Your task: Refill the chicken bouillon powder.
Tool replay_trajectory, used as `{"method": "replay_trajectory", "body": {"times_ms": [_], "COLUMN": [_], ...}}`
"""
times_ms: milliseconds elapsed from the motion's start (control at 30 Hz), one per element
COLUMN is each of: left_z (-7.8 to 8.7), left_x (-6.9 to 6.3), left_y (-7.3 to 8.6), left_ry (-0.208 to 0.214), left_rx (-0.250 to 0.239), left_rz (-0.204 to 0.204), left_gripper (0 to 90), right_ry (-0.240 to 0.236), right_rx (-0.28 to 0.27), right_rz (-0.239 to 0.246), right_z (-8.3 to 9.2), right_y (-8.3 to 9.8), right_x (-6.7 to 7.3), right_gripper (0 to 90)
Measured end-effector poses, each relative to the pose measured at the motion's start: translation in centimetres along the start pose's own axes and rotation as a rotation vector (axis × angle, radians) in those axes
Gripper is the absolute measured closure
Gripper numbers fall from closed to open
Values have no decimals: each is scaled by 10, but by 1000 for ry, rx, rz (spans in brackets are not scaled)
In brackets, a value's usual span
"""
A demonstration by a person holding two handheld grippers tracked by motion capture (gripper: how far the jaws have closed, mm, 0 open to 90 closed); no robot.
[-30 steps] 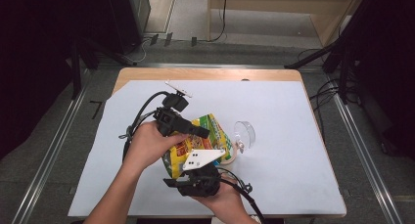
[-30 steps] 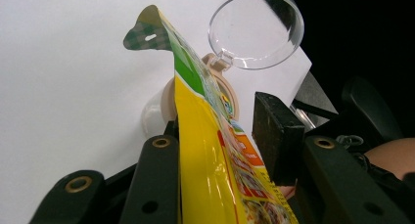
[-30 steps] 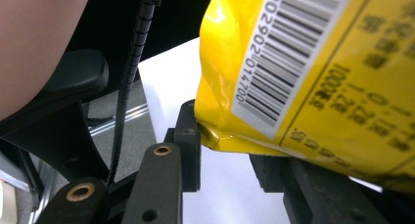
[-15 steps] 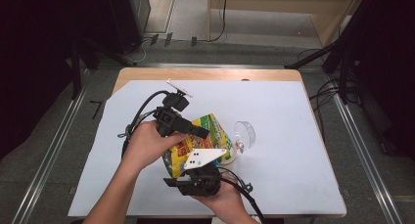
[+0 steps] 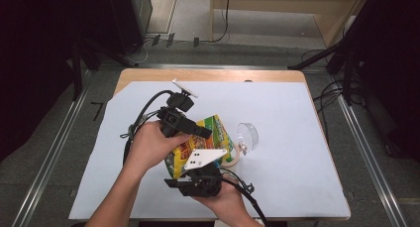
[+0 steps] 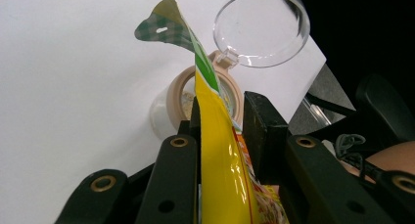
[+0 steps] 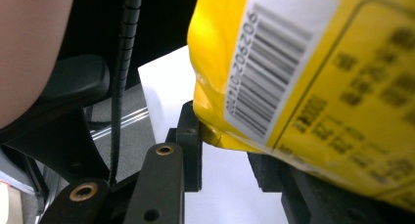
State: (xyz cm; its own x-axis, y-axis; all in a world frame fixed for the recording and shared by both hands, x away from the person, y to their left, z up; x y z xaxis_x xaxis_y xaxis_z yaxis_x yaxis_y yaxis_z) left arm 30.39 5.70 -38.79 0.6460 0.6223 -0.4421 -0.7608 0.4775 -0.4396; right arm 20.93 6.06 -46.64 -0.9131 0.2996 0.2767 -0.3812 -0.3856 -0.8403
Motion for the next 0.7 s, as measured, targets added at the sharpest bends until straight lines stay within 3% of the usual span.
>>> {"method": "replay_trajectory", "body": {"times_ms": [700], "left_z": [2], "left_x": [-12], "left_y": [0], "left_ry": [-28], "left_rx": [-8], "left_rz": [-26], "left_gripper": [741], "right_ry": [2], "right_rx": [-7], "right_rz": [1], "right_z": [-1], "right_y": [2], "right_x": [-1], "right_gripper": [719]}}
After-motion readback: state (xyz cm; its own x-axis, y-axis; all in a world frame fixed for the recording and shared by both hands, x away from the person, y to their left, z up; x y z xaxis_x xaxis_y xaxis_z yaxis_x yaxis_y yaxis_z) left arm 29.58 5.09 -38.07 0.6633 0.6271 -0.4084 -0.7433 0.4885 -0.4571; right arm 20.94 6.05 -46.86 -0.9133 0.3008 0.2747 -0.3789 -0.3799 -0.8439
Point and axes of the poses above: each handheld gripper's, and its own axes: z roughly backward along the jaws, y roughly out of its underside, x roughly to its left, the point moved 8 cm from there along -z, roughly forward along the jaws, and after that the axes turned 1 degree about x, right-handed, at the moved point
